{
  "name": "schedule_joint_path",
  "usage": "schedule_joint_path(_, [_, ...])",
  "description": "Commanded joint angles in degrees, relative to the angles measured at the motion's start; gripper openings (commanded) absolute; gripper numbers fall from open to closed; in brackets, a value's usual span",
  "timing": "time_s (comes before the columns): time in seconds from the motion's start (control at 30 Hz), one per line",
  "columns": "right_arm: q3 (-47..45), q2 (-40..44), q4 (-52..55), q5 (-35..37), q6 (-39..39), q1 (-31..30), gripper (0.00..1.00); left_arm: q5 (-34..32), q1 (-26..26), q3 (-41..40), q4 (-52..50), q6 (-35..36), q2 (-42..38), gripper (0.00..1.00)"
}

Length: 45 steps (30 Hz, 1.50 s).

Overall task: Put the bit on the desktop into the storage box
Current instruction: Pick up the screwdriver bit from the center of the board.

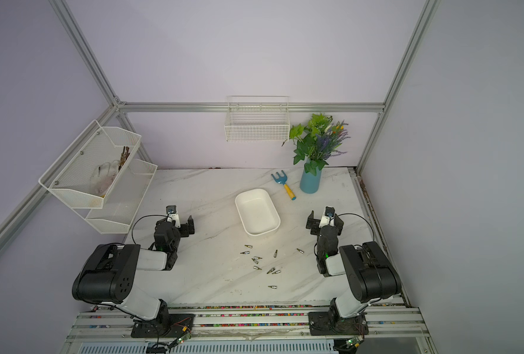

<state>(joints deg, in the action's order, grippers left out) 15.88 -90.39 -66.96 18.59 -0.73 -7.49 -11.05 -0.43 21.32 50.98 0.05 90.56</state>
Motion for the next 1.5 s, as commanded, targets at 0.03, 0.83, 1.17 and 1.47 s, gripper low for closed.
schedule_joint_path(0.03, [0.4,-0.2,-1.9,0.3,0.2,0.3,1.00,0.5,0.3,0.8,1.5,-0.1,-1.1,1.00])
schedule_joint_path(0.83, [1.3,6.4,4.7,2.2,-0.5,0.3,1.00,-5.0,0.3,1.8,-3.3,-2.0,-5.6,1.00])
schedule_joint_path(1.17, [11.9,24.7,39.5,2.5,-13.5,0.3,1.00,-12.3,0.3,5.1,-24.3,-18.0,-26.3,1.00])
schedule_joint_path(1.47, [20.0,30.5,59.7,-13.7,-18.3,0.3,1.00,-0.7,0.4,12.1,-45.4,-26.1,-35.3,1.00])
